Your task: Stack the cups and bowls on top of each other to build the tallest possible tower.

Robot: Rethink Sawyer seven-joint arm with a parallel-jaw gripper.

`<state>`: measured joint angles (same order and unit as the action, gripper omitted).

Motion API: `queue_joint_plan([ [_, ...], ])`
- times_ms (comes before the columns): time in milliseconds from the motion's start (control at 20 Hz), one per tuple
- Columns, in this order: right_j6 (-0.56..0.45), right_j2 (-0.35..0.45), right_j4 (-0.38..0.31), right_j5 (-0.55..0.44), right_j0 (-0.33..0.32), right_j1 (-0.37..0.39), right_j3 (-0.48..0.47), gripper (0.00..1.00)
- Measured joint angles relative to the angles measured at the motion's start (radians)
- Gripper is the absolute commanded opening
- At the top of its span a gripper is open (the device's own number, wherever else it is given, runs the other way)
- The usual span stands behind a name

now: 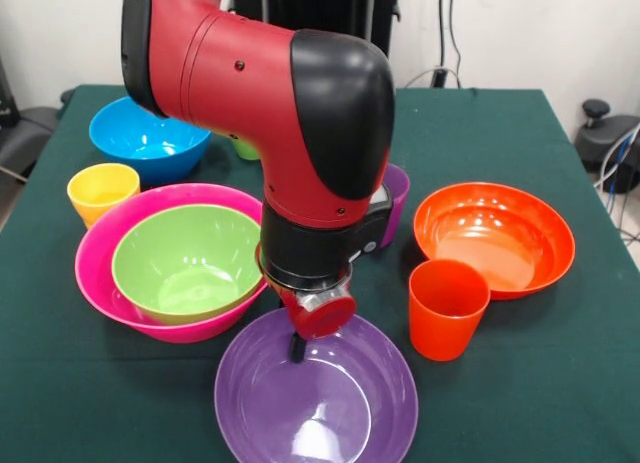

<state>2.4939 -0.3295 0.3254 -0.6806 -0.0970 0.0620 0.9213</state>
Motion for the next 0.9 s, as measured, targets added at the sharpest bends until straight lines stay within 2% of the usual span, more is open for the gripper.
queue_joint_plan([
  [450, 0.000, -0.009, 0.001, 0.001, 0.031, 0.061, 0.069, 0.00],
  [550, 0.000, -0.013, -0.001, 0.000, 0.045, 0.104, 0.117, 0.00],
  [900, 0.000, -0.018, 0.000, 0.000, 0.067, 0.184, 0.221, 0.00],
])
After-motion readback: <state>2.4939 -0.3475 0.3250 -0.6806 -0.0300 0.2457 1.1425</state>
